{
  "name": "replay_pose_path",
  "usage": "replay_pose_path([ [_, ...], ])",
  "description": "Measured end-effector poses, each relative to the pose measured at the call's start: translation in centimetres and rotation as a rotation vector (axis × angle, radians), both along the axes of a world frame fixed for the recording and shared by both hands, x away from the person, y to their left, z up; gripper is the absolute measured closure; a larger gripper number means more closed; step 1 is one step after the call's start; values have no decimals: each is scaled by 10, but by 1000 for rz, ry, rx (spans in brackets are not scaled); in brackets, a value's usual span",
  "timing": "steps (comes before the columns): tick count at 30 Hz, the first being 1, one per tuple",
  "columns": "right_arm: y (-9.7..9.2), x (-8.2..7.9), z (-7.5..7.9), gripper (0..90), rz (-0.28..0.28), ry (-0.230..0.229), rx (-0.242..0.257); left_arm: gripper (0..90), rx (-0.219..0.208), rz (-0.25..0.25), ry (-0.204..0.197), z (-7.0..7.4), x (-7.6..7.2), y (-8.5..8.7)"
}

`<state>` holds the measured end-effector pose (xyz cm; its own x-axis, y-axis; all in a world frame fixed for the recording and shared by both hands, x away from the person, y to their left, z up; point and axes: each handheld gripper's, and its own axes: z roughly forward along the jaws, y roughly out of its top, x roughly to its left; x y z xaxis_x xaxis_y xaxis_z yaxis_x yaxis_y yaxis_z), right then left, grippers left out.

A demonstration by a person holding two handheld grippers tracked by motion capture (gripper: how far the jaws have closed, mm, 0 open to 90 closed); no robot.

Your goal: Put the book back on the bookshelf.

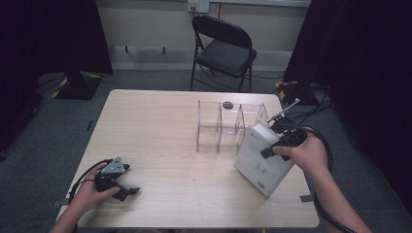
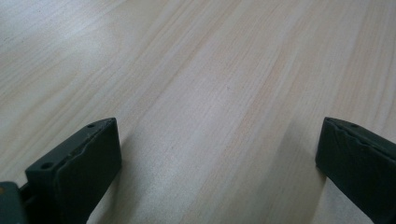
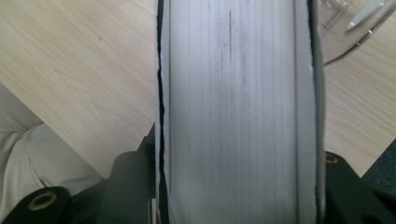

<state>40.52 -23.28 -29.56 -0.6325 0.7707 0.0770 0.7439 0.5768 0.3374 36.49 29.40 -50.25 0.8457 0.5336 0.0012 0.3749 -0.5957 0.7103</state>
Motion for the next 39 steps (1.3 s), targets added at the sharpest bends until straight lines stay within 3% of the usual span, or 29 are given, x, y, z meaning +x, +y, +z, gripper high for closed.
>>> replay_pose_path([
  [15,-15,11,-2,519,-86,10,-32,0,0,1,-2,0,0,0],
  [19,-17,15,-2,519,-108,18,-20,0,3,0,0,0,0,0],
  [31,-15,24,-1,520,-188,37,-24,0,3,0,-1,0,0,0],
  [39,-11,30,3,520,-199,36,-46,0,2,-1,-2,0,0,0],
])
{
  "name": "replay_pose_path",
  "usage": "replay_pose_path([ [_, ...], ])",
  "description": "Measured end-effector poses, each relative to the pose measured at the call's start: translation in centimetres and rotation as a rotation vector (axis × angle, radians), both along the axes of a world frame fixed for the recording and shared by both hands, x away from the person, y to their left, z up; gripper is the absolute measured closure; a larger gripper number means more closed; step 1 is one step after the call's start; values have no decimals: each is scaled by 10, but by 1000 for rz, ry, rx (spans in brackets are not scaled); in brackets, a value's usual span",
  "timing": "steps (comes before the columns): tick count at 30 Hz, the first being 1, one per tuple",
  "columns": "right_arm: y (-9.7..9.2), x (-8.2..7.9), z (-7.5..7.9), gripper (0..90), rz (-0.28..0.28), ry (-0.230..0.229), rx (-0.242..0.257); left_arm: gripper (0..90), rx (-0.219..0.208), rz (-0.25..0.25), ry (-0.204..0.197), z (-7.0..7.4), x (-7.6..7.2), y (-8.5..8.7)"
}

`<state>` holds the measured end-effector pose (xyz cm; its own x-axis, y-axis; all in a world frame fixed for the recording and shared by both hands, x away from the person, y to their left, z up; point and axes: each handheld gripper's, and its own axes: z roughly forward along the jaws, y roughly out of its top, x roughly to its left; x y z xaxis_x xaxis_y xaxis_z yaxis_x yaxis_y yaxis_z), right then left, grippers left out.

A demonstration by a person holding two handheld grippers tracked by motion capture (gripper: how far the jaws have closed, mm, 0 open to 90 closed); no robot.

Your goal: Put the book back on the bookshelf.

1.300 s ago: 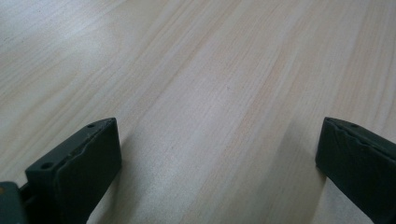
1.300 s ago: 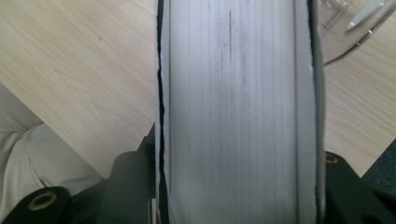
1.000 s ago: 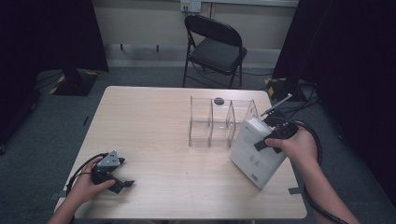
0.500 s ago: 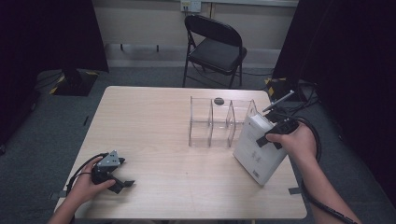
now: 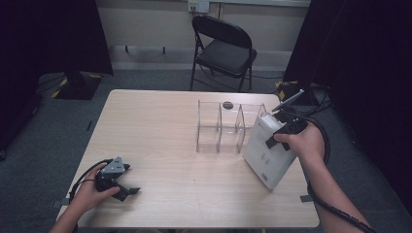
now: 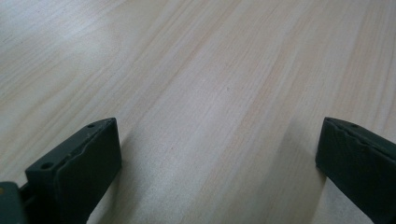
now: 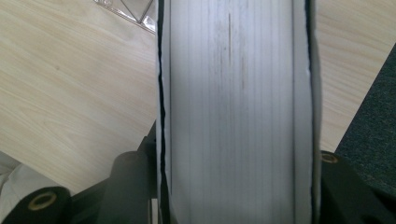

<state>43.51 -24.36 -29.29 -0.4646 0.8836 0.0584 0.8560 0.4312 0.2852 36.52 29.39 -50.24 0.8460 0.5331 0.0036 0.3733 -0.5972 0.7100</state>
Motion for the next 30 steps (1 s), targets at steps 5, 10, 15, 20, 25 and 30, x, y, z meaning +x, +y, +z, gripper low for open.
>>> replay_pose_path([
  [5,-1,3,1,521,-14,6,5,0,1,-1,0,0,0,0],
  [10,-1,6,1,521,-25,1,-2,0,-5,-2,7,0,0,0],
  [15,-1,8,5,521,-35,2,-2,0,-6,-4,9,0,0,0],
  [20,-2,12,7,521,-57,-6,4,0,-6,-4,8,0,0,0],
  [25,-2,15,7,521,-60,-6,5,0,-7,-5,8,0,0,0],
  [30,-2,19,9,521,-80,-12,8,0,-8,-5,10,0,0,0],
])
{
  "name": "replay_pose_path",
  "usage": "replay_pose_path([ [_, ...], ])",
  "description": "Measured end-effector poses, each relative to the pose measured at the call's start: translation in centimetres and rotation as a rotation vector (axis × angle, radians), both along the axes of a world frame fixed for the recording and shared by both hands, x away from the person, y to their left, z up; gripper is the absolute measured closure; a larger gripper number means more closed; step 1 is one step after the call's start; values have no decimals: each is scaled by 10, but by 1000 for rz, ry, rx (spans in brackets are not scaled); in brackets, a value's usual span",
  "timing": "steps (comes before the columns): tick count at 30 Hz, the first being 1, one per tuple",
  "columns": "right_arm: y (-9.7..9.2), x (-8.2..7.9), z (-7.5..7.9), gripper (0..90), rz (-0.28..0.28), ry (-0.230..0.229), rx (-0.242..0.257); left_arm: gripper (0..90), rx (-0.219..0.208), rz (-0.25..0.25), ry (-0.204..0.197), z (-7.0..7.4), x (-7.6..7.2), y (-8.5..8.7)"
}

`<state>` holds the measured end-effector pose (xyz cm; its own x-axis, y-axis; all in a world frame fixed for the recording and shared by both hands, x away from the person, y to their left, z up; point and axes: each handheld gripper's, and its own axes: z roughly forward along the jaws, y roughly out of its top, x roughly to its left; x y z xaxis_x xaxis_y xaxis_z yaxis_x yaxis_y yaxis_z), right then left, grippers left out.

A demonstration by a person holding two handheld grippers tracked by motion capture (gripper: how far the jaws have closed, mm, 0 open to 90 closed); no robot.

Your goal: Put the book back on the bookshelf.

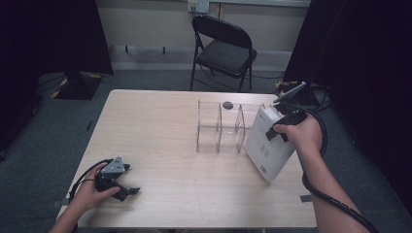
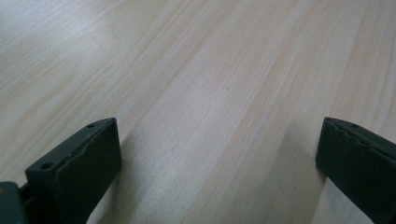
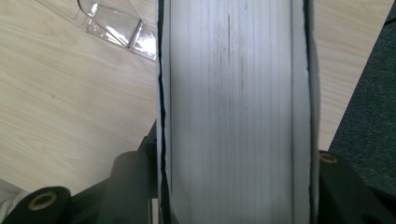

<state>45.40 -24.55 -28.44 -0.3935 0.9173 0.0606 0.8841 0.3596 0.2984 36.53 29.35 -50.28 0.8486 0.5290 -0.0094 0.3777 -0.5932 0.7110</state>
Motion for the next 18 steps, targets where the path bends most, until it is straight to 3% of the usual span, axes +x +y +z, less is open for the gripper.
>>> replay_pose_path([
  [18,3,9,-1,521,-38,-9,1,0,2,0,-2,0,0,0],
])
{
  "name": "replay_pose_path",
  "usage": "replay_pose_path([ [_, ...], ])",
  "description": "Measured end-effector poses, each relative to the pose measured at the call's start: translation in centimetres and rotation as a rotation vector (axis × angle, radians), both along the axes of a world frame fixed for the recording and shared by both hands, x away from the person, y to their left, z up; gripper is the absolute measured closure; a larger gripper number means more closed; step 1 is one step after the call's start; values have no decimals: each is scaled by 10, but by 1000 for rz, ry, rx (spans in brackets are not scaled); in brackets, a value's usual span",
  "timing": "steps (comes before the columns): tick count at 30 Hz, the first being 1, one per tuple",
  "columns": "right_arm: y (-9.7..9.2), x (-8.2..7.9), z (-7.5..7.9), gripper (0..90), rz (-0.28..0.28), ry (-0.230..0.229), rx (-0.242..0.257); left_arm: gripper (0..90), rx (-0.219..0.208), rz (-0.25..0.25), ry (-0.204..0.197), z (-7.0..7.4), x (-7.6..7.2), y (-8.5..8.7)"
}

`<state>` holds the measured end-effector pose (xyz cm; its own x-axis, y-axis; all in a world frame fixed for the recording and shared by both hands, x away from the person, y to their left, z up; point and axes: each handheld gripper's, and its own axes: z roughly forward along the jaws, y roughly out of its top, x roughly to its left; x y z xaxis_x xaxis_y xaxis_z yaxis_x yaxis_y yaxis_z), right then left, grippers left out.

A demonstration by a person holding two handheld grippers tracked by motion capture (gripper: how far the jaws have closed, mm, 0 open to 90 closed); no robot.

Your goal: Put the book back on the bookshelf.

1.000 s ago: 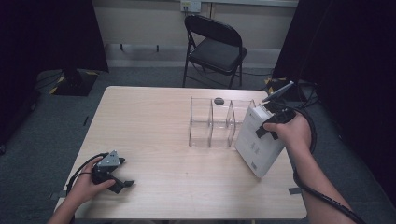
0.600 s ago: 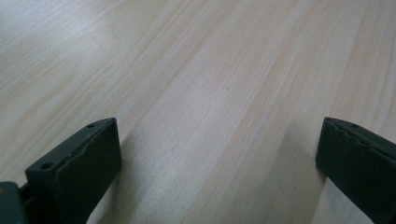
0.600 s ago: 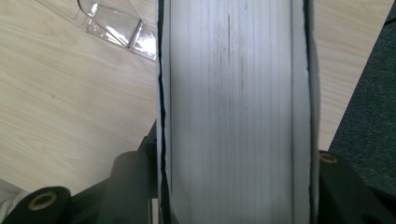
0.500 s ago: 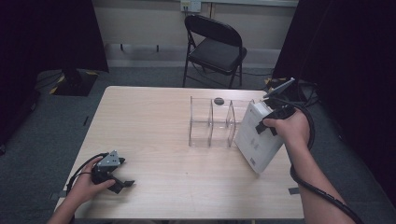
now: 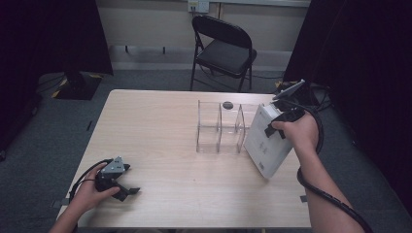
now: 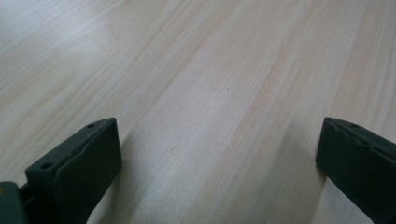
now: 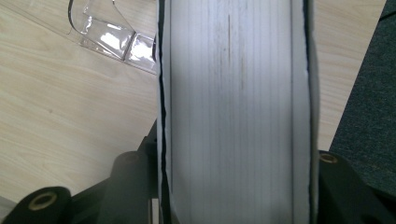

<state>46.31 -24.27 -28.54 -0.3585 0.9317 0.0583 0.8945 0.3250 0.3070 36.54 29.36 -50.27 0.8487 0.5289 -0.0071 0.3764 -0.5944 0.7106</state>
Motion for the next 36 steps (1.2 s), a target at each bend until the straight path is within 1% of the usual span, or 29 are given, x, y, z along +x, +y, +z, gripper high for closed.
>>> replay_pose_path([
  [3,2,2,0,521,-9,-4,-6,0,0,0,0,0,0,0],
  [4,2,3,0,521,-22,3,-2,0,-1,-1,2,0,0,0],
  [6,2,5,-1,521,-19,3,0,0,-1,-1,2,0,0,0],
  [17,6,12,-3,521,-40,5,-3,0,-2,0,2,0,0,0],
  [21,7,16,-2,521,-49,5,7,0,0,0,0,0,0,0],
  [27,9,20,-1,521,-60,6,-1,0,0,0,0,0,0,0],
  [28,9,20,-1,521,-53,5,0,0,6,1,-8,0,0,0],
  [29,9,21,-1,521,-57,7,2,0,-1,0,0,0,0,0],
  [30,10,22,-1,521,-67,3,6,0,0,0,0,0,0,0],
  [31,10,23,-1,521,-62,6,2,0,0,0,0,0,0,0],
  [34,11,25,-1,521,-76,7,2,0,0,0,0,0,0,0],
  [36,12,27,0,521,-72,7,-3,0,-1,0,0,0,0,0],
])
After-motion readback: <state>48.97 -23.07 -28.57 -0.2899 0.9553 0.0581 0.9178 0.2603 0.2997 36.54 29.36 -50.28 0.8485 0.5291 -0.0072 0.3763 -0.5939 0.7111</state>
